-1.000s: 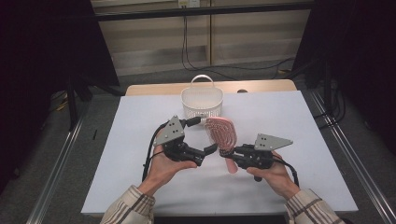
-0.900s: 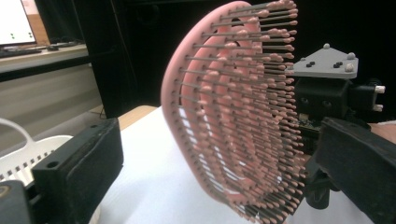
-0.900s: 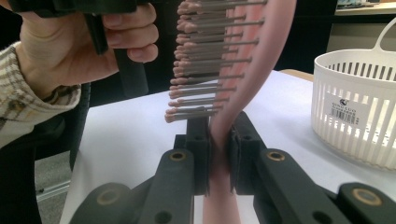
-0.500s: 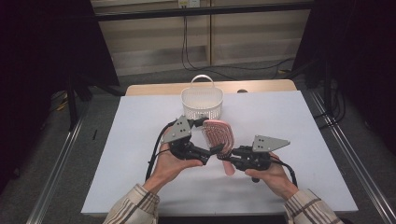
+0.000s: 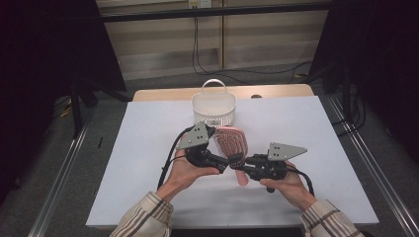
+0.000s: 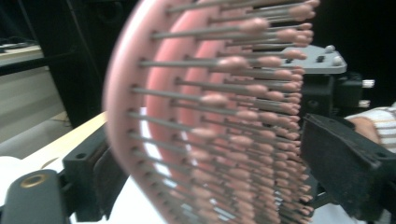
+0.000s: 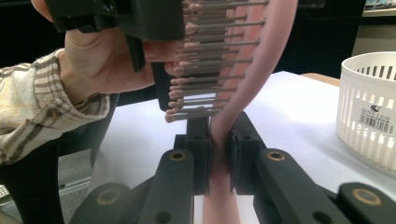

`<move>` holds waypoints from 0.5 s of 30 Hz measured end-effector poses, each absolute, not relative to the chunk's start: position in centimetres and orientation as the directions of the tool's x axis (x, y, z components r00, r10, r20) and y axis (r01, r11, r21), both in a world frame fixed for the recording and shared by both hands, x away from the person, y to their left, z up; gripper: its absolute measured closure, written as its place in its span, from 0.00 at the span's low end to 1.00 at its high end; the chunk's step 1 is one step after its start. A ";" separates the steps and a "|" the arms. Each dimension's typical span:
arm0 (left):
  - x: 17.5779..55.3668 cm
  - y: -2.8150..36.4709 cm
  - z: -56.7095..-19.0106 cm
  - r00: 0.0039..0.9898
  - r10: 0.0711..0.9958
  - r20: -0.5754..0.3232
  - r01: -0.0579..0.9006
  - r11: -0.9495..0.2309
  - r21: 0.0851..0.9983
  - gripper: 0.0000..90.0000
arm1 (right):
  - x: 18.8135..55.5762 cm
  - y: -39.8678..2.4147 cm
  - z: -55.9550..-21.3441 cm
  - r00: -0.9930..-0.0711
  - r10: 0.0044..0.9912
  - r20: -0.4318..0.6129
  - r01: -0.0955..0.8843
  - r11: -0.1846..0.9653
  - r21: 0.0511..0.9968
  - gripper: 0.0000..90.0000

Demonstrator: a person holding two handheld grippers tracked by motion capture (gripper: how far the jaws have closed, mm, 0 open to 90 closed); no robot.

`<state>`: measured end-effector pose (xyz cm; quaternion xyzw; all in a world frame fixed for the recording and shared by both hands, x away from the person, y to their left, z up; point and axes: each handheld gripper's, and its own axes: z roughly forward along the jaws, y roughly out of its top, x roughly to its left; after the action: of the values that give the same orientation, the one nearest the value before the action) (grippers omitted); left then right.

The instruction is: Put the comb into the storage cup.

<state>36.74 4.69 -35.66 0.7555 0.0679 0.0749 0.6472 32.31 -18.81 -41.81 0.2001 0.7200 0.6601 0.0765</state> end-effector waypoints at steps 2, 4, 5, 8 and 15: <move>36.7 4.7 -35.7 0.983 0.182 0.021 0.006 -0.145 0.989 0.17 | 32.3 -18.8 -41.9 -0.911 0.382 0.155 0.188 0.050 0.981 0.90; 36.8 4.7 -35.7 0.985 0.171 0.017 0.009 -0.148 0.989 0.20 | 32.2 -18.7 -41.9 -0.912 0.376 0.160 0.192 0.049 0.980 0.90; 36.9 4.8 -35.8 0.986 0.167 0.015 0.012 -0.159 0.987 0.21 | 32.2 -18.7 -41.9 -0.914 0.373 0.163 0.193 0.046 0.980 0.90; 37.0 4.8 -36.1 0.990 0.143 -0.010 0.032 -0.156 0.987 0.27 | 32.3 -18.8 -42.0 -0.914 0.372 0.163 0.195 0.050 0.979 0.90; 37.1 4.7 -36.2 0.994 0.112 -0.009 0.028 -0.178 0.984 0.35 | 32.3 -18.8 -42.0 -0.917 0.364 0.167 0.198 0.049 0.979 0.90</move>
<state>37.06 4.70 -36.19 0.7668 0.0456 0.0325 0.6394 32.32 -18.80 -42.04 0.1944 0.7217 0.6614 0.0628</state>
